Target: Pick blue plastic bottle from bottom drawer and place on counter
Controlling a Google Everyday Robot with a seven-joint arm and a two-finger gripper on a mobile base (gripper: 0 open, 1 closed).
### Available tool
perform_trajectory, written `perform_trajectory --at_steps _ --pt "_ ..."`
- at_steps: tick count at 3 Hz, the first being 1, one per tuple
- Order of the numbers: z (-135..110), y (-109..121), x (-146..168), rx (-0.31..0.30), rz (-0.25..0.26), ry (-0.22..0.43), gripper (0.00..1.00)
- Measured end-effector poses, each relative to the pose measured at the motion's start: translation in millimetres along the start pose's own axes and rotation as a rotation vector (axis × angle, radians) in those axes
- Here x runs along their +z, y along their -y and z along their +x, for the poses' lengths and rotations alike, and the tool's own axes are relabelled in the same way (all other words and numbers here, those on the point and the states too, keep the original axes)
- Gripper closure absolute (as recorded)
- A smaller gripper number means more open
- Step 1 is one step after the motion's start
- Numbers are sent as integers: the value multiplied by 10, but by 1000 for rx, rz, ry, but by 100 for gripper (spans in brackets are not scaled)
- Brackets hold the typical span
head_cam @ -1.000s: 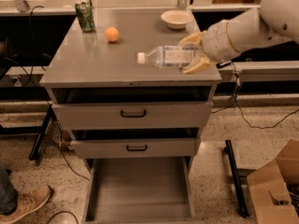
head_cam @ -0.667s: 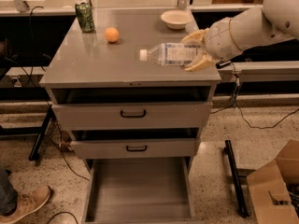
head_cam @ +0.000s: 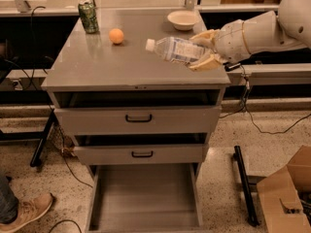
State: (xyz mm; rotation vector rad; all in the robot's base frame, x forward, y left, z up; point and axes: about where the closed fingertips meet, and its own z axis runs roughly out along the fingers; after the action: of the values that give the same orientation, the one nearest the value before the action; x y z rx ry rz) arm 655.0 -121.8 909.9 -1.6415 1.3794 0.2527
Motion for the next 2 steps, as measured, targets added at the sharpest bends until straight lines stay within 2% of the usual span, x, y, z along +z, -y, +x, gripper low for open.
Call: perform_trajectory --at_steps 1,2 --pt "75 108 31 86 0 77 100" --pt "162 217 141 171 -28 126 100"
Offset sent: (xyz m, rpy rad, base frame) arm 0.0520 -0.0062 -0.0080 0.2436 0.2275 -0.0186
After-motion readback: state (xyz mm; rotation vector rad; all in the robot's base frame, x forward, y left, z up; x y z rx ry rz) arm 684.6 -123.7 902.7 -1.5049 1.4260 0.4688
